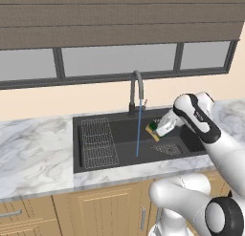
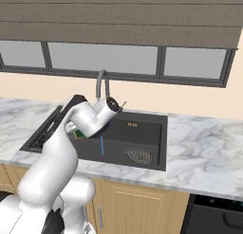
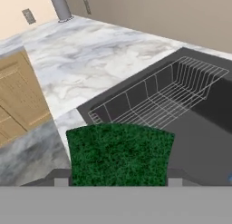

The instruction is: Soak the sponge with water for a few seconds and then drop it inside the sink.

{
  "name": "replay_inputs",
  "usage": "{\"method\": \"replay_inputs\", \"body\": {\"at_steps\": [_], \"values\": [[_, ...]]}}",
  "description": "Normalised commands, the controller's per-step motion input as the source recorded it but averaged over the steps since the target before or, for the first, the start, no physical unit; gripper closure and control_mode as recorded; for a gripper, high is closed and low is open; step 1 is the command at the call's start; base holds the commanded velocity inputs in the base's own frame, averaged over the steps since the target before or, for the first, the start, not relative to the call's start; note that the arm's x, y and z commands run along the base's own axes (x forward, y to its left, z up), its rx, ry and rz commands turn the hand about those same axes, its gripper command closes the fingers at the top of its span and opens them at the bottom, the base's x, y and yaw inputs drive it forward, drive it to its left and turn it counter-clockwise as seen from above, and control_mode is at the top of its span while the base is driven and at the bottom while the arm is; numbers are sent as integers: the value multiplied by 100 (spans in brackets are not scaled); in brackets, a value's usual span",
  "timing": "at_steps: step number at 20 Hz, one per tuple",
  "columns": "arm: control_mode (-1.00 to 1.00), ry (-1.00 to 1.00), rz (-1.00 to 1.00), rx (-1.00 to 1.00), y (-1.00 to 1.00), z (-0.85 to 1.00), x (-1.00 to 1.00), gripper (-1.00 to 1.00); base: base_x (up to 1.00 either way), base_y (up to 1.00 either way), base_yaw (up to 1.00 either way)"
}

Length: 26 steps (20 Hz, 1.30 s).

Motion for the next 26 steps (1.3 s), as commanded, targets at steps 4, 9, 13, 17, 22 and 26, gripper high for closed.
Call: {"method": "replay_inputs", "body": {"at_steps": [4,9,13,17,22,26], "values": [[-100,-3,10,9,-31,-11,6,100,0,0,0],[-100,-1,6,3,-2,-9,17,100,0,0,0],[-100,0,1,0,-12,-16,38,100,0,0,0],[-100,0,0,0,-6,-17,48,100,0,0,0],[-100,0,0,0,-13,-19,49,100,0,0,0],[-100,0,0,0,-13,-21,46,100,0,0,0]]}}
